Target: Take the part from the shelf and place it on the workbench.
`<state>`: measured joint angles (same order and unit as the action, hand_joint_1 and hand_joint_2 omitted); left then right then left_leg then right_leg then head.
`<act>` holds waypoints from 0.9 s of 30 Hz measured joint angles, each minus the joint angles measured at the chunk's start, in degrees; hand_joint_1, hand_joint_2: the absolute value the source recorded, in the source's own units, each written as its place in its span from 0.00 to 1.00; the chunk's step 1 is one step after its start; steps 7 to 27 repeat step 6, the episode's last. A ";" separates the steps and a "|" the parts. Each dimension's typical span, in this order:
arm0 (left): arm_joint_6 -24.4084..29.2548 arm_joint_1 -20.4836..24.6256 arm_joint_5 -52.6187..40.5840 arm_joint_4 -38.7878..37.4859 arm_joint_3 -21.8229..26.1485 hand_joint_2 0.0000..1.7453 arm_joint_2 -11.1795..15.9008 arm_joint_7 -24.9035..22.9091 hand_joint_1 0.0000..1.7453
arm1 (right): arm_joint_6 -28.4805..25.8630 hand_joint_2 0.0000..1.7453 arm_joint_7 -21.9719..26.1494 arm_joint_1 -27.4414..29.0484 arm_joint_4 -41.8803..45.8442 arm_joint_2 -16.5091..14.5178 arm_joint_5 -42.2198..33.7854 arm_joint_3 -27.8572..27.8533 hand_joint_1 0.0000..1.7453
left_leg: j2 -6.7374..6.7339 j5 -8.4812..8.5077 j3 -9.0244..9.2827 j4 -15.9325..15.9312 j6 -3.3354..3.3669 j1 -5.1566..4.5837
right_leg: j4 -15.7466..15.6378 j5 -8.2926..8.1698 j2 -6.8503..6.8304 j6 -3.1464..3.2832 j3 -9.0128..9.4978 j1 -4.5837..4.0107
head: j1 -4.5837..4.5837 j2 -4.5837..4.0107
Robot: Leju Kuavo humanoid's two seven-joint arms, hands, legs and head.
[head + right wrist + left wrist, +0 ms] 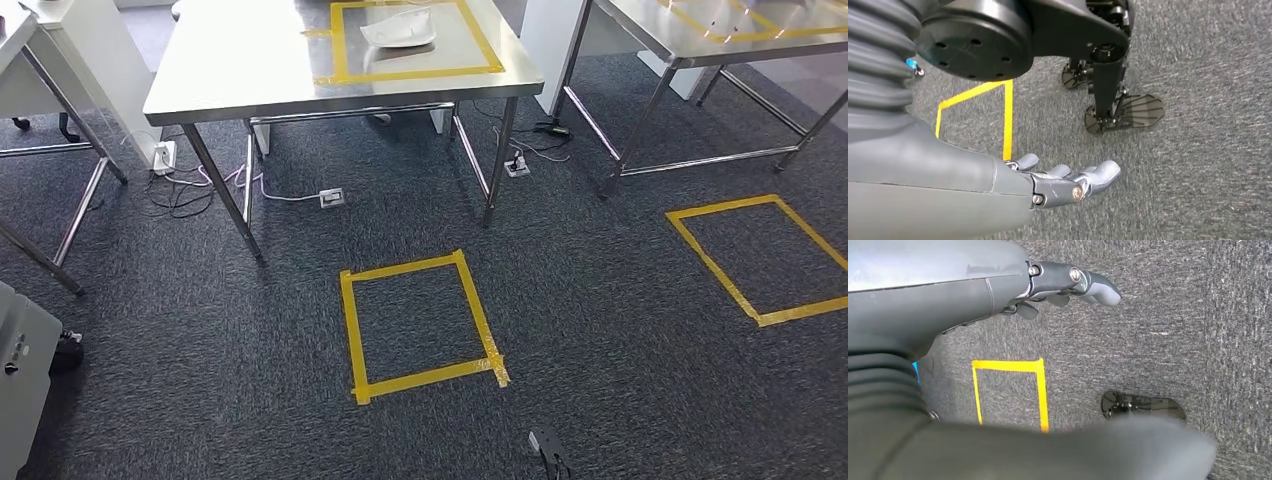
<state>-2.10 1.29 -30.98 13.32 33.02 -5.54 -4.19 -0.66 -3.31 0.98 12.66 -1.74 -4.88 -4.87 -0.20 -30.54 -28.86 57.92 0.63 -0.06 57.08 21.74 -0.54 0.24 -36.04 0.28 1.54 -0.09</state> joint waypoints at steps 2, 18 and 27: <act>0.20 -0.88 2.91 0.75 -2.73 0.00 0.45 0.39 0.00 | 0.02 0.00 0.25 0.73 0.68 0.06 0.46 0.00 0.00 | 0.00 0.00 -0.03 0.01 0.00 -0.01 | 0.00 0.02 0.04 -0.17 -0.04 0.00 | -0.01 0.00; 0.46 -2.32 7.99 2.15 -7.71 0.00 1.40 1.09 0.00 | 0.08 0.00 0.88 2.10 1.80 0.19 1.22 0.09 0.00 | -0.21 0.73 0.28 -0.51 0.70 -0.06 | -0.69 -0.55 0.25 -1.40 0.09 0.32 | -0.05 0.00; 0.46 -2.32 7.99 2.15 -7.71 0.00 1.40 1.09 0.00 | 0.08 0.00 0.88 2.10 1.80 0.19 1.22 0.09 0.00 | -0.21 0.73 0.28 -0.51 0.70 -0.06 | -0.69 -0.55 0.25 -1.40 0.09 0.32 | -0.05 0.00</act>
